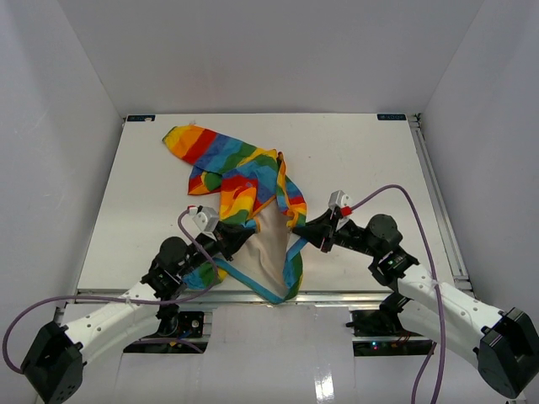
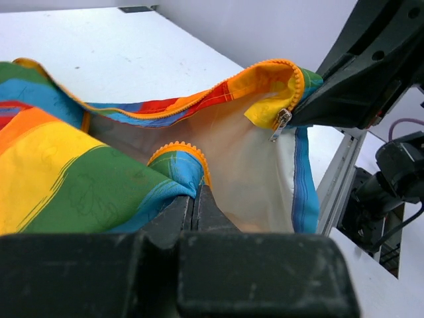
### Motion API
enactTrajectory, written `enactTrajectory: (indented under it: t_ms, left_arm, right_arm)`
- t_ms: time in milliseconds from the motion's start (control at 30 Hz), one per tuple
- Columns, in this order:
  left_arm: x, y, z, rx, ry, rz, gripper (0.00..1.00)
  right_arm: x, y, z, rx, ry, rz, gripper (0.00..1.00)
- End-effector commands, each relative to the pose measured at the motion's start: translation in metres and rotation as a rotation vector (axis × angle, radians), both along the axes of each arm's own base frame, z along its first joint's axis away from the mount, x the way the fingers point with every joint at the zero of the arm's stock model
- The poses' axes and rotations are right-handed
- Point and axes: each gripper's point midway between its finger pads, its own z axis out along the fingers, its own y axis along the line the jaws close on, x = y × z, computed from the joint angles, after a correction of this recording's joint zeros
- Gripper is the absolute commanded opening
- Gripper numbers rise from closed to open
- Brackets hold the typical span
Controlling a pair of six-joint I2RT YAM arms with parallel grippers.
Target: Zip up the jacket
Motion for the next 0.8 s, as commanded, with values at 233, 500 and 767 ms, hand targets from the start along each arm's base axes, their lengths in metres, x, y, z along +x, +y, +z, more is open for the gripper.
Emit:
enactTrajectory:
  t_ms: [233,500,767]
  left_arm:
    - [-0.05,-0.019,0.074,-0.202,-0.384,-0.287,0.0]
    - [-0.059,-0.016,0.084,-0.214,-0.444,-0.304,0.0]
    - [-0.063,-0.024,0.075,-0.188,-0.455,-0.364,0.0]
  right_arm:
    - [-0.023,0.014,0.029,0.063,-0.154,0.151,0.08]
    - [-0.034,0.021,0.03,0.051,-0.147,0.218,0.08]
    - [-0.047,0.027,0.035,0.063,-0.131,0.303,0.08]
